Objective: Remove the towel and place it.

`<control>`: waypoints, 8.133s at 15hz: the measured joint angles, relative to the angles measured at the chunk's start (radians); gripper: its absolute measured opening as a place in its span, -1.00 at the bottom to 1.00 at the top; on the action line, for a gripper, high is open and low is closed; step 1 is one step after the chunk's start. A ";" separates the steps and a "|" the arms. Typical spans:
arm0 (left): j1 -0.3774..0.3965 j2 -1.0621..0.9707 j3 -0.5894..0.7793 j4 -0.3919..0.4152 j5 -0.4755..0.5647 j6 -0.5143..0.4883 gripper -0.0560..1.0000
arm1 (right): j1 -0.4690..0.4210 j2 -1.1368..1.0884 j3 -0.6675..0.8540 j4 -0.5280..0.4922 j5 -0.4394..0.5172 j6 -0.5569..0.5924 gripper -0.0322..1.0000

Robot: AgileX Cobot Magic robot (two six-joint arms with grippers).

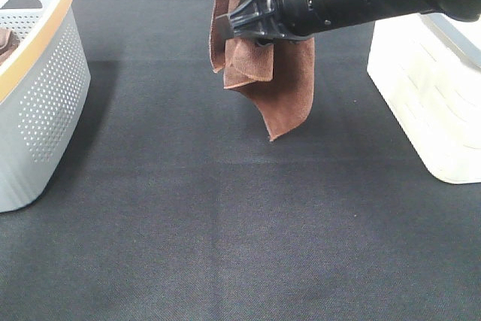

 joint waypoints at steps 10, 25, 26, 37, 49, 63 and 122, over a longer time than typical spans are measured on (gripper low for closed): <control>0.000 0.000 0.000 0.083 0.015 0.000 -0.89 | 0.000 -0.034 0.000 -0.163 0.111 0.081 -0.61; 0.001 0.000 0.000 0.442 0.126 -0.091 -0.89 | 0.000 -0.115 0.000 -0.637 0.247 0.623 -0.94; 0.001 0.000 0.000 0.472 0.147 -0.092 -0.89 | 0.000 -0.134 0.000 -0.649 0.257 0.625 -0.94; 0.042 0.071 0.000 0.726 0.241 -0.151 -0.89 | -0.217 -0.238 0.000 -1.004 0.070 0.779 -0.94; 0.182 0.258 0.000 0.788 -0.257 -0.154 -0.89 | -0.305 0.280 -0.542 -1.013 0.029 0.639 -0.94; 0.155 0.353 0.000 0.521 0.422 -0.134 -0.89 | -0.297 0.378 -0.605 -0.702 0.739 0.587 -0.94; 0.104 -0.837 1.040 0.599 0.480 -0.125 0.38 | -0.322 -0.372 -0.120 -0.494 1.167 0.603 0.47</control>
